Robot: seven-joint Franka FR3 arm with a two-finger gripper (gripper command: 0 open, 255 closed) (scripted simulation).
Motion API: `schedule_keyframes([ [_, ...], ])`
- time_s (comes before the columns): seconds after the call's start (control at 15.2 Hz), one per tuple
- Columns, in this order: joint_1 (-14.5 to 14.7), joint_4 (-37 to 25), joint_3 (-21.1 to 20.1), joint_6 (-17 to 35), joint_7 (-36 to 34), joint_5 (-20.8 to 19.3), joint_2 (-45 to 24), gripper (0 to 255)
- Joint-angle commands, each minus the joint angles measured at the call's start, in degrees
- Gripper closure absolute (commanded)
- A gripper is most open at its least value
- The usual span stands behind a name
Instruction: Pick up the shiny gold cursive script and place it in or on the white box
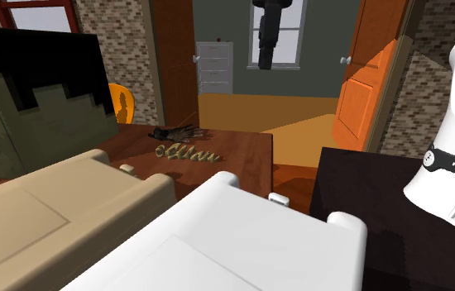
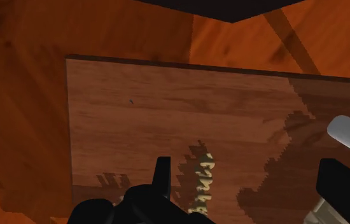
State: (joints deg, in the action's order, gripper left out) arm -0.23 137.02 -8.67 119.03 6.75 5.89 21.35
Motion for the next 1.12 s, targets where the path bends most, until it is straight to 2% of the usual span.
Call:
schedule_keyframes([
  [0.0,-0.16,-0.88,-0.54,3.31,-0.14,-0.70,-4.20,0],
  [0.53,-0.15,-9.12,-2.60,12.80,-3.29,-5.74,-22.41,0],
  [1.06,1.76,-21.16,-2.12,17.23,-6.90,-12.04,-39.72,0],
])
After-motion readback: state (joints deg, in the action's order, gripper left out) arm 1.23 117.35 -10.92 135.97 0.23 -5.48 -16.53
